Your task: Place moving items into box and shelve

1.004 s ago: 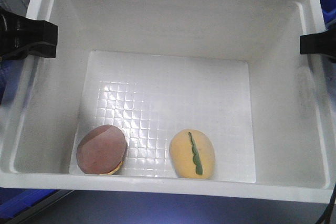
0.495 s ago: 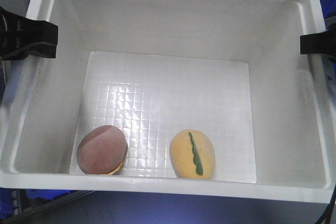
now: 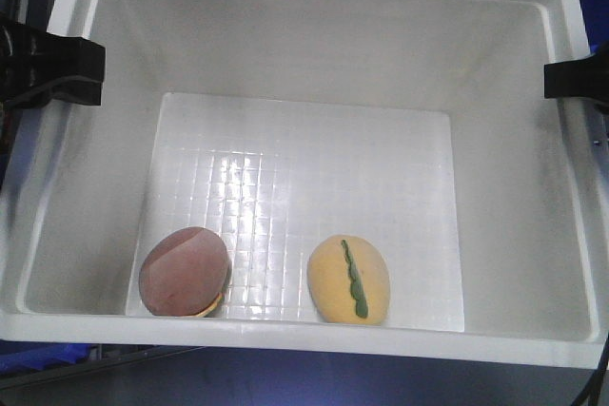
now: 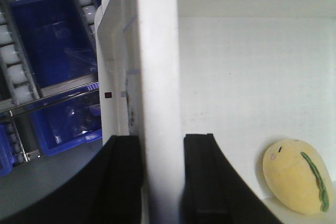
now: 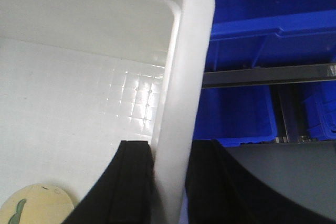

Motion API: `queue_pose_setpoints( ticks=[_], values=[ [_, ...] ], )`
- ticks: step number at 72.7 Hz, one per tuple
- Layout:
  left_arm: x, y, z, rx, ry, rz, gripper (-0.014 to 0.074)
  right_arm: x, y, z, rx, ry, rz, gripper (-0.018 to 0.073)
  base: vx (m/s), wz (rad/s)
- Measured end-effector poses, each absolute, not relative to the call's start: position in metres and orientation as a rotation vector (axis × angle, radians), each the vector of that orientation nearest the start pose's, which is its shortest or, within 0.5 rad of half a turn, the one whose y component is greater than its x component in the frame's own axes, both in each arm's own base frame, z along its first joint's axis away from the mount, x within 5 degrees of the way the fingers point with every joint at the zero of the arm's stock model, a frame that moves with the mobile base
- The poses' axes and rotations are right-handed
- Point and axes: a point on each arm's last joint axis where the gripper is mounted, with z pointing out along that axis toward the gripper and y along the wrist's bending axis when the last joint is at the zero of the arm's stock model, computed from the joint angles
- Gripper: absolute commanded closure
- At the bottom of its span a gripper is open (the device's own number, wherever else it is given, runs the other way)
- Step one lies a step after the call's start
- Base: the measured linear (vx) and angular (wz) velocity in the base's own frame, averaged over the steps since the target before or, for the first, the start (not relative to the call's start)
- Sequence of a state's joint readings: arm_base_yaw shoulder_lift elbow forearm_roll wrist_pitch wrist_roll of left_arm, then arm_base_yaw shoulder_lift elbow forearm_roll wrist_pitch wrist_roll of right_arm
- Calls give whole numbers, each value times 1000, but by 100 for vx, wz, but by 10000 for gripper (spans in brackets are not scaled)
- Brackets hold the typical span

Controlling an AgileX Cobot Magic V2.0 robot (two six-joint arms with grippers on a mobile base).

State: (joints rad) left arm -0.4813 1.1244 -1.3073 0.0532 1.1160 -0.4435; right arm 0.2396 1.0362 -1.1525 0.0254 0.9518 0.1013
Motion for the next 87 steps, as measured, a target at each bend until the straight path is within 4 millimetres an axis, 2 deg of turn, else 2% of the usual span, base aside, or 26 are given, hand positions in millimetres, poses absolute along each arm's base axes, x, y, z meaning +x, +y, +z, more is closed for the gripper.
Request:
queue_pose_setpoints(
  ticks=[41,87],
  values=[
    [187,-93,414,53,2445,-352,602,191,49,396,-154,2322,203,565,7,26],
    [187,-93,414,53,2445,-352,602,191,49,396,-154,2323,204,565,9,6]
  ],
)
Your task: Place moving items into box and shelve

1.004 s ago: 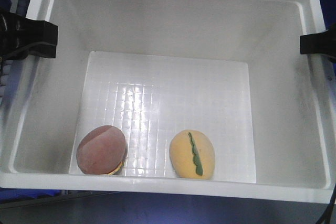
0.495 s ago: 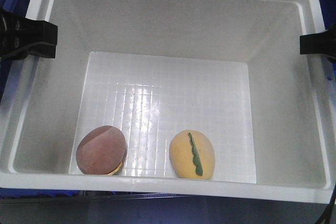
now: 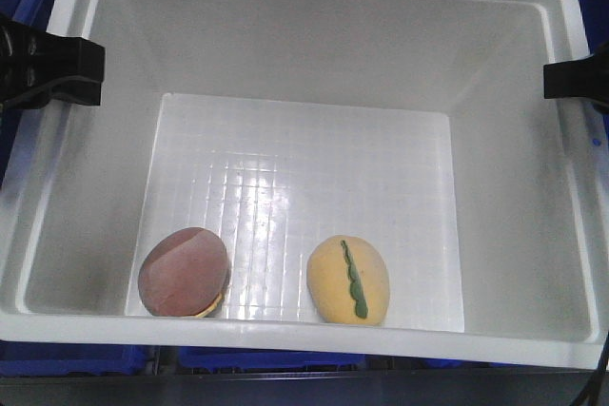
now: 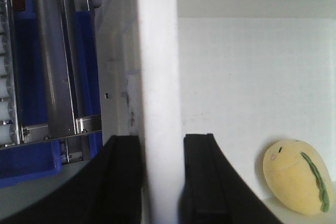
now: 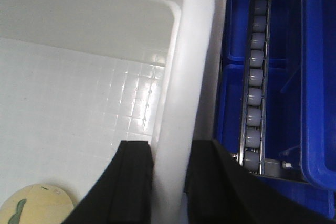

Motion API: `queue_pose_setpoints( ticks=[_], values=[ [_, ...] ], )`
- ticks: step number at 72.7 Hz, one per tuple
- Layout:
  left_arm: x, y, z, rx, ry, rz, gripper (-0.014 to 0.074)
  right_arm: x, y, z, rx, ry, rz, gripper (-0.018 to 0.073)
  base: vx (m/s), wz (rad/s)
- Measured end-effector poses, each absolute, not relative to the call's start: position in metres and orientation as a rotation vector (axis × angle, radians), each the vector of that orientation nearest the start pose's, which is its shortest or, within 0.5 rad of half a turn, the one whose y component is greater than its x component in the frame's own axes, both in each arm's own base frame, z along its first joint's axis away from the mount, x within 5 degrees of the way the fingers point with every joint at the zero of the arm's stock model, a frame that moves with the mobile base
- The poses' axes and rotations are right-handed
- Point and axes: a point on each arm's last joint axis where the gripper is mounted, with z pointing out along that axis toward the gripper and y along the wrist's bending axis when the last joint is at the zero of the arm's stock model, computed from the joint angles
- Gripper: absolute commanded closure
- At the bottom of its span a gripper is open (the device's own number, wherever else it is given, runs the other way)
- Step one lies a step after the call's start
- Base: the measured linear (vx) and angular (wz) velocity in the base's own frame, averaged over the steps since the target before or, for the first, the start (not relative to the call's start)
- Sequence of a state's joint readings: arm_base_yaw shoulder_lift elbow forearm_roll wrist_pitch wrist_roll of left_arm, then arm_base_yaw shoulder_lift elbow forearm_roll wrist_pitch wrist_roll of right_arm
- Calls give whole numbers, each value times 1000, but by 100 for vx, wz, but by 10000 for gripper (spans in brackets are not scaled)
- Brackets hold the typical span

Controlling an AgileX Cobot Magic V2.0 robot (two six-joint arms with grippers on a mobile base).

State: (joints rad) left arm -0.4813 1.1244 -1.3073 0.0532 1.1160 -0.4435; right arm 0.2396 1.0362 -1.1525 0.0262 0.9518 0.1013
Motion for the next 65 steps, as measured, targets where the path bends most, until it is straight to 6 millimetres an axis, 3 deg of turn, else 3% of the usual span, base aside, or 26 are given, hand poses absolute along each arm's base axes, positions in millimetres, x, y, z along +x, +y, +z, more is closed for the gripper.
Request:
queue_pose_setpoints(
  ticks=[65],
  values=[
    [187,-93,414,53,2445,-352,602,191,49,396,-154,2323,204,565,6,-1]
  ],
)
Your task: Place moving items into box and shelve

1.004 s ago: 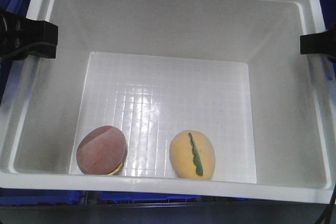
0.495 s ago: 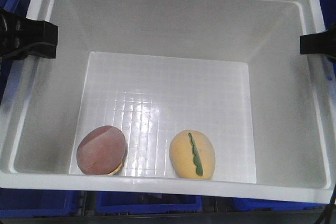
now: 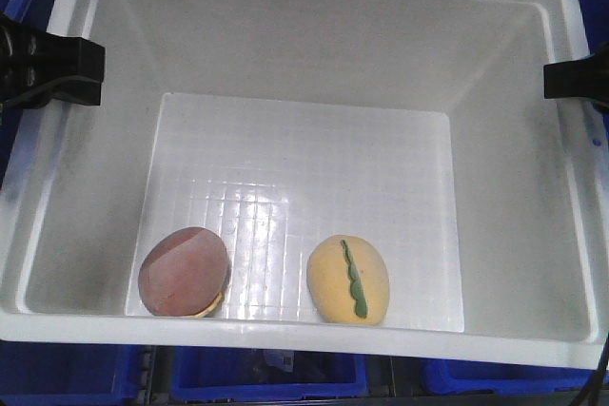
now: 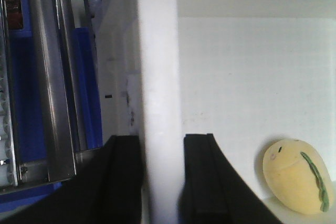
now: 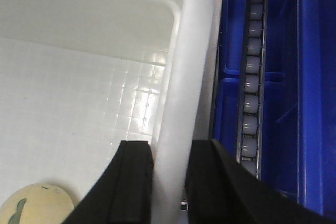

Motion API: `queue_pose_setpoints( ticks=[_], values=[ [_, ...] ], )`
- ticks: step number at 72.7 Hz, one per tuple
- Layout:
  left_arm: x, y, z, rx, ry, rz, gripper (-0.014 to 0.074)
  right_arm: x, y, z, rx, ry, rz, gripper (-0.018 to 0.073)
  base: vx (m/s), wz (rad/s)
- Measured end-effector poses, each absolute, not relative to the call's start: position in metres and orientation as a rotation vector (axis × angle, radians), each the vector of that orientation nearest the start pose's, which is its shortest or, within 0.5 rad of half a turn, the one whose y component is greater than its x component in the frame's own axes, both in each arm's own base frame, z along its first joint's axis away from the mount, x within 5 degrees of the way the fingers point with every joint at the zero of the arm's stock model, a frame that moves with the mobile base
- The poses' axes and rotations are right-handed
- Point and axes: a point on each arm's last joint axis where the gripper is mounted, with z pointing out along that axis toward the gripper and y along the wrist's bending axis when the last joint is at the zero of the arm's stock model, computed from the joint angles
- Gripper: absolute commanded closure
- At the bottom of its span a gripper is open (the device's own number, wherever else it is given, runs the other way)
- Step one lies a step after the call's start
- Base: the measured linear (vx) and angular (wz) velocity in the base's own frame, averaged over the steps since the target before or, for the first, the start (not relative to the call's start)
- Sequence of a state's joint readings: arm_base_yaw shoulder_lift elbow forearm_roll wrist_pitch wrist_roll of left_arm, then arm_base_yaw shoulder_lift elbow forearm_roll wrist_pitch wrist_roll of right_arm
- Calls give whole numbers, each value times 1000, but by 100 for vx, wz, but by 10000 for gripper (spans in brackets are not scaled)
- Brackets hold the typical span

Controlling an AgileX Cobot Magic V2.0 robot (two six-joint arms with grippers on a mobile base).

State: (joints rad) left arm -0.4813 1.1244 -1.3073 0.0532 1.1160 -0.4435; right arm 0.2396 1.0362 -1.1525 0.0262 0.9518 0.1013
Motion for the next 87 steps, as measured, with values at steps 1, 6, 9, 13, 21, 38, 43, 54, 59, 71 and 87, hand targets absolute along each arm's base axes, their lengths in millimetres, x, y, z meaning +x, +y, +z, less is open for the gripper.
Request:
queue_pose_setpoints(
  ticks=[1,6,9,13,21,38,43,54,59,71,87],
  values=[
    [187,-93,414,53,2445,-352,602,191,49,396,-154,2323,204,565,2,-1],
    [187,-93,414,53,2445,-352,602,191,49,396,-154,2323,204,565,1,-1],
    [187,-93,414,53,2445,-352,602,191,49,396,-154,2323,204,565,0,-1],
    [187,-93,414,53,2445,-352,602,191,49,396,-154,2322,203,565,0,0],
    [187,-93,414,53,2446,-352,602,191,49,396,-154,2322,203,565,0,0],
    [187,-93,414,53,2446,-352,602,191,49,396,-154,2322,203,565,0,0],
    [187,-93,414,53,2446,-352,602,191,49,396,-154,2322,203,565,0,0],
    [187,-93,414,53,2446,-352,602,191,49,396,-154,2322,203,565,0,0],
    [187,-93,414,53,2446,-352,602,191,49,396,-154,2322,203,565,0,0],
    [187,-93,414,53,2446,-352,602,191,49,396,-154,2322,203,565,0,0],
    [187,-93,414,53,2446,-352,602,191,49,396,-154,2322,203,565,0,0]
  ],
)
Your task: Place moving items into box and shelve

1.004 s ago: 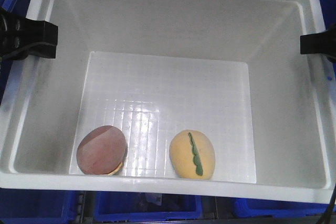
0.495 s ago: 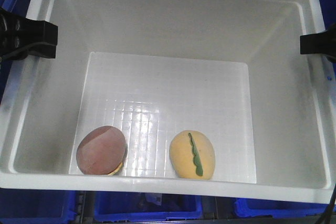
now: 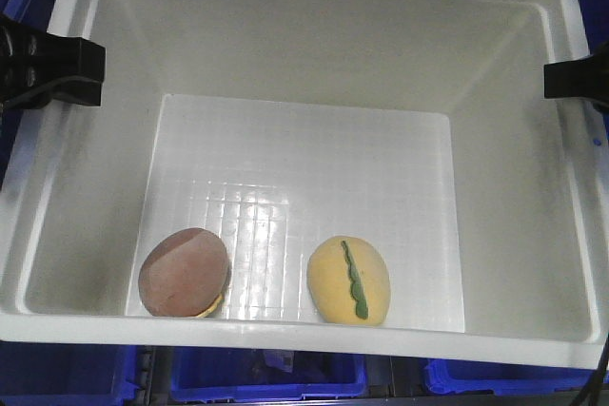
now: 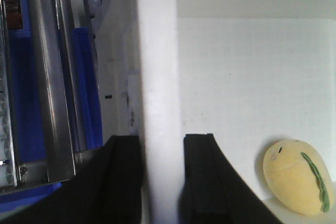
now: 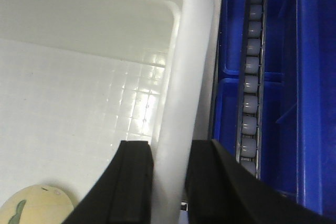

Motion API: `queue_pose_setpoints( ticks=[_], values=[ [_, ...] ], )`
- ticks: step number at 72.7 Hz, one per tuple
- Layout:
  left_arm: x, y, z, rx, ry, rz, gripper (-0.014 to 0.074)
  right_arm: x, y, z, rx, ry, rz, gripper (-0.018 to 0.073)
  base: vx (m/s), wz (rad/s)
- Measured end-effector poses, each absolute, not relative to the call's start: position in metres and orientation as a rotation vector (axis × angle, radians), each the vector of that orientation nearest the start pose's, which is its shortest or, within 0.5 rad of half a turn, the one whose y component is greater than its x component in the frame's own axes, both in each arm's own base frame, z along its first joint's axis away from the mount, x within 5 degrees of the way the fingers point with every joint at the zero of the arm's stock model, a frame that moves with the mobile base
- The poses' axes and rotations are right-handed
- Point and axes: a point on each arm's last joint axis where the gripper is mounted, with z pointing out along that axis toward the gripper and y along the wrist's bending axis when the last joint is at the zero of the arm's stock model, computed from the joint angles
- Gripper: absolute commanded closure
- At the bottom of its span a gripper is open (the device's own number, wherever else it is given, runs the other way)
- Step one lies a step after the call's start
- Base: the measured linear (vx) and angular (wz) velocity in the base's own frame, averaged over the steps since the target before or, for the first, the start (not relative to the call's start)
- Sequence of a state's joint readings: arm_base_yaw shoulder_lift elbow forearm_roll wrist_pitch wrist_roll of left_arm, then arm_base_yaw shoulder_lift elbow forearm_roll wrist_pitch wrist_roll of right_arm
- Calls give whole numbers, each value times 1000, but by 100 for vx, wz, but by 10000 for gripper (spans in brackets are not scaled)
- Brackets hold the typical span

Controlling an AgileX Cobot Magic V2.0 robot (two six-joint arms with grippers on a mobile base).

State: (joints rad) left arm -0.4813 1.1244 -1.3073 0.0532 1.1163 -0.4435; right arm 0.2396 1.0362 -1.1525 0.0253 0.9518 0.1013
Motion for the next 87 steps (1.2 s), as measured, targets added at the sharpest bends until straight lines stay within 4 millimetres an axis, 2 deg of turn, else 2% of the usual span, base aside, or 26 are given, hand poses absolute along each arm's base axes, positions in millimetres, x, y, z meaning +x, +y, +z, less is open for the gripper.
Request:
queue_pose_setpoints(
  ticks=[26,34,54,73,87],
  values=[
    [188,-93,415,53,2436,-353,602,191,49,396,-154,2323,203,565,0,0],
    [193,-95,412,55,2448,-341,602,198,50,391,-156,2342,194,565,0,0],
    [222,-105,391,70,2490,-241,602,235,56,373,-164,2336,157,565,0,0],
    [252,-108,389,87,2312,-152,602,280,64,360,-161,2186,159,565,0,0],
    [275,-110,385,88,2199,-58,602,308,71,342,-159,2141,166,565,0,0]
  ],
)
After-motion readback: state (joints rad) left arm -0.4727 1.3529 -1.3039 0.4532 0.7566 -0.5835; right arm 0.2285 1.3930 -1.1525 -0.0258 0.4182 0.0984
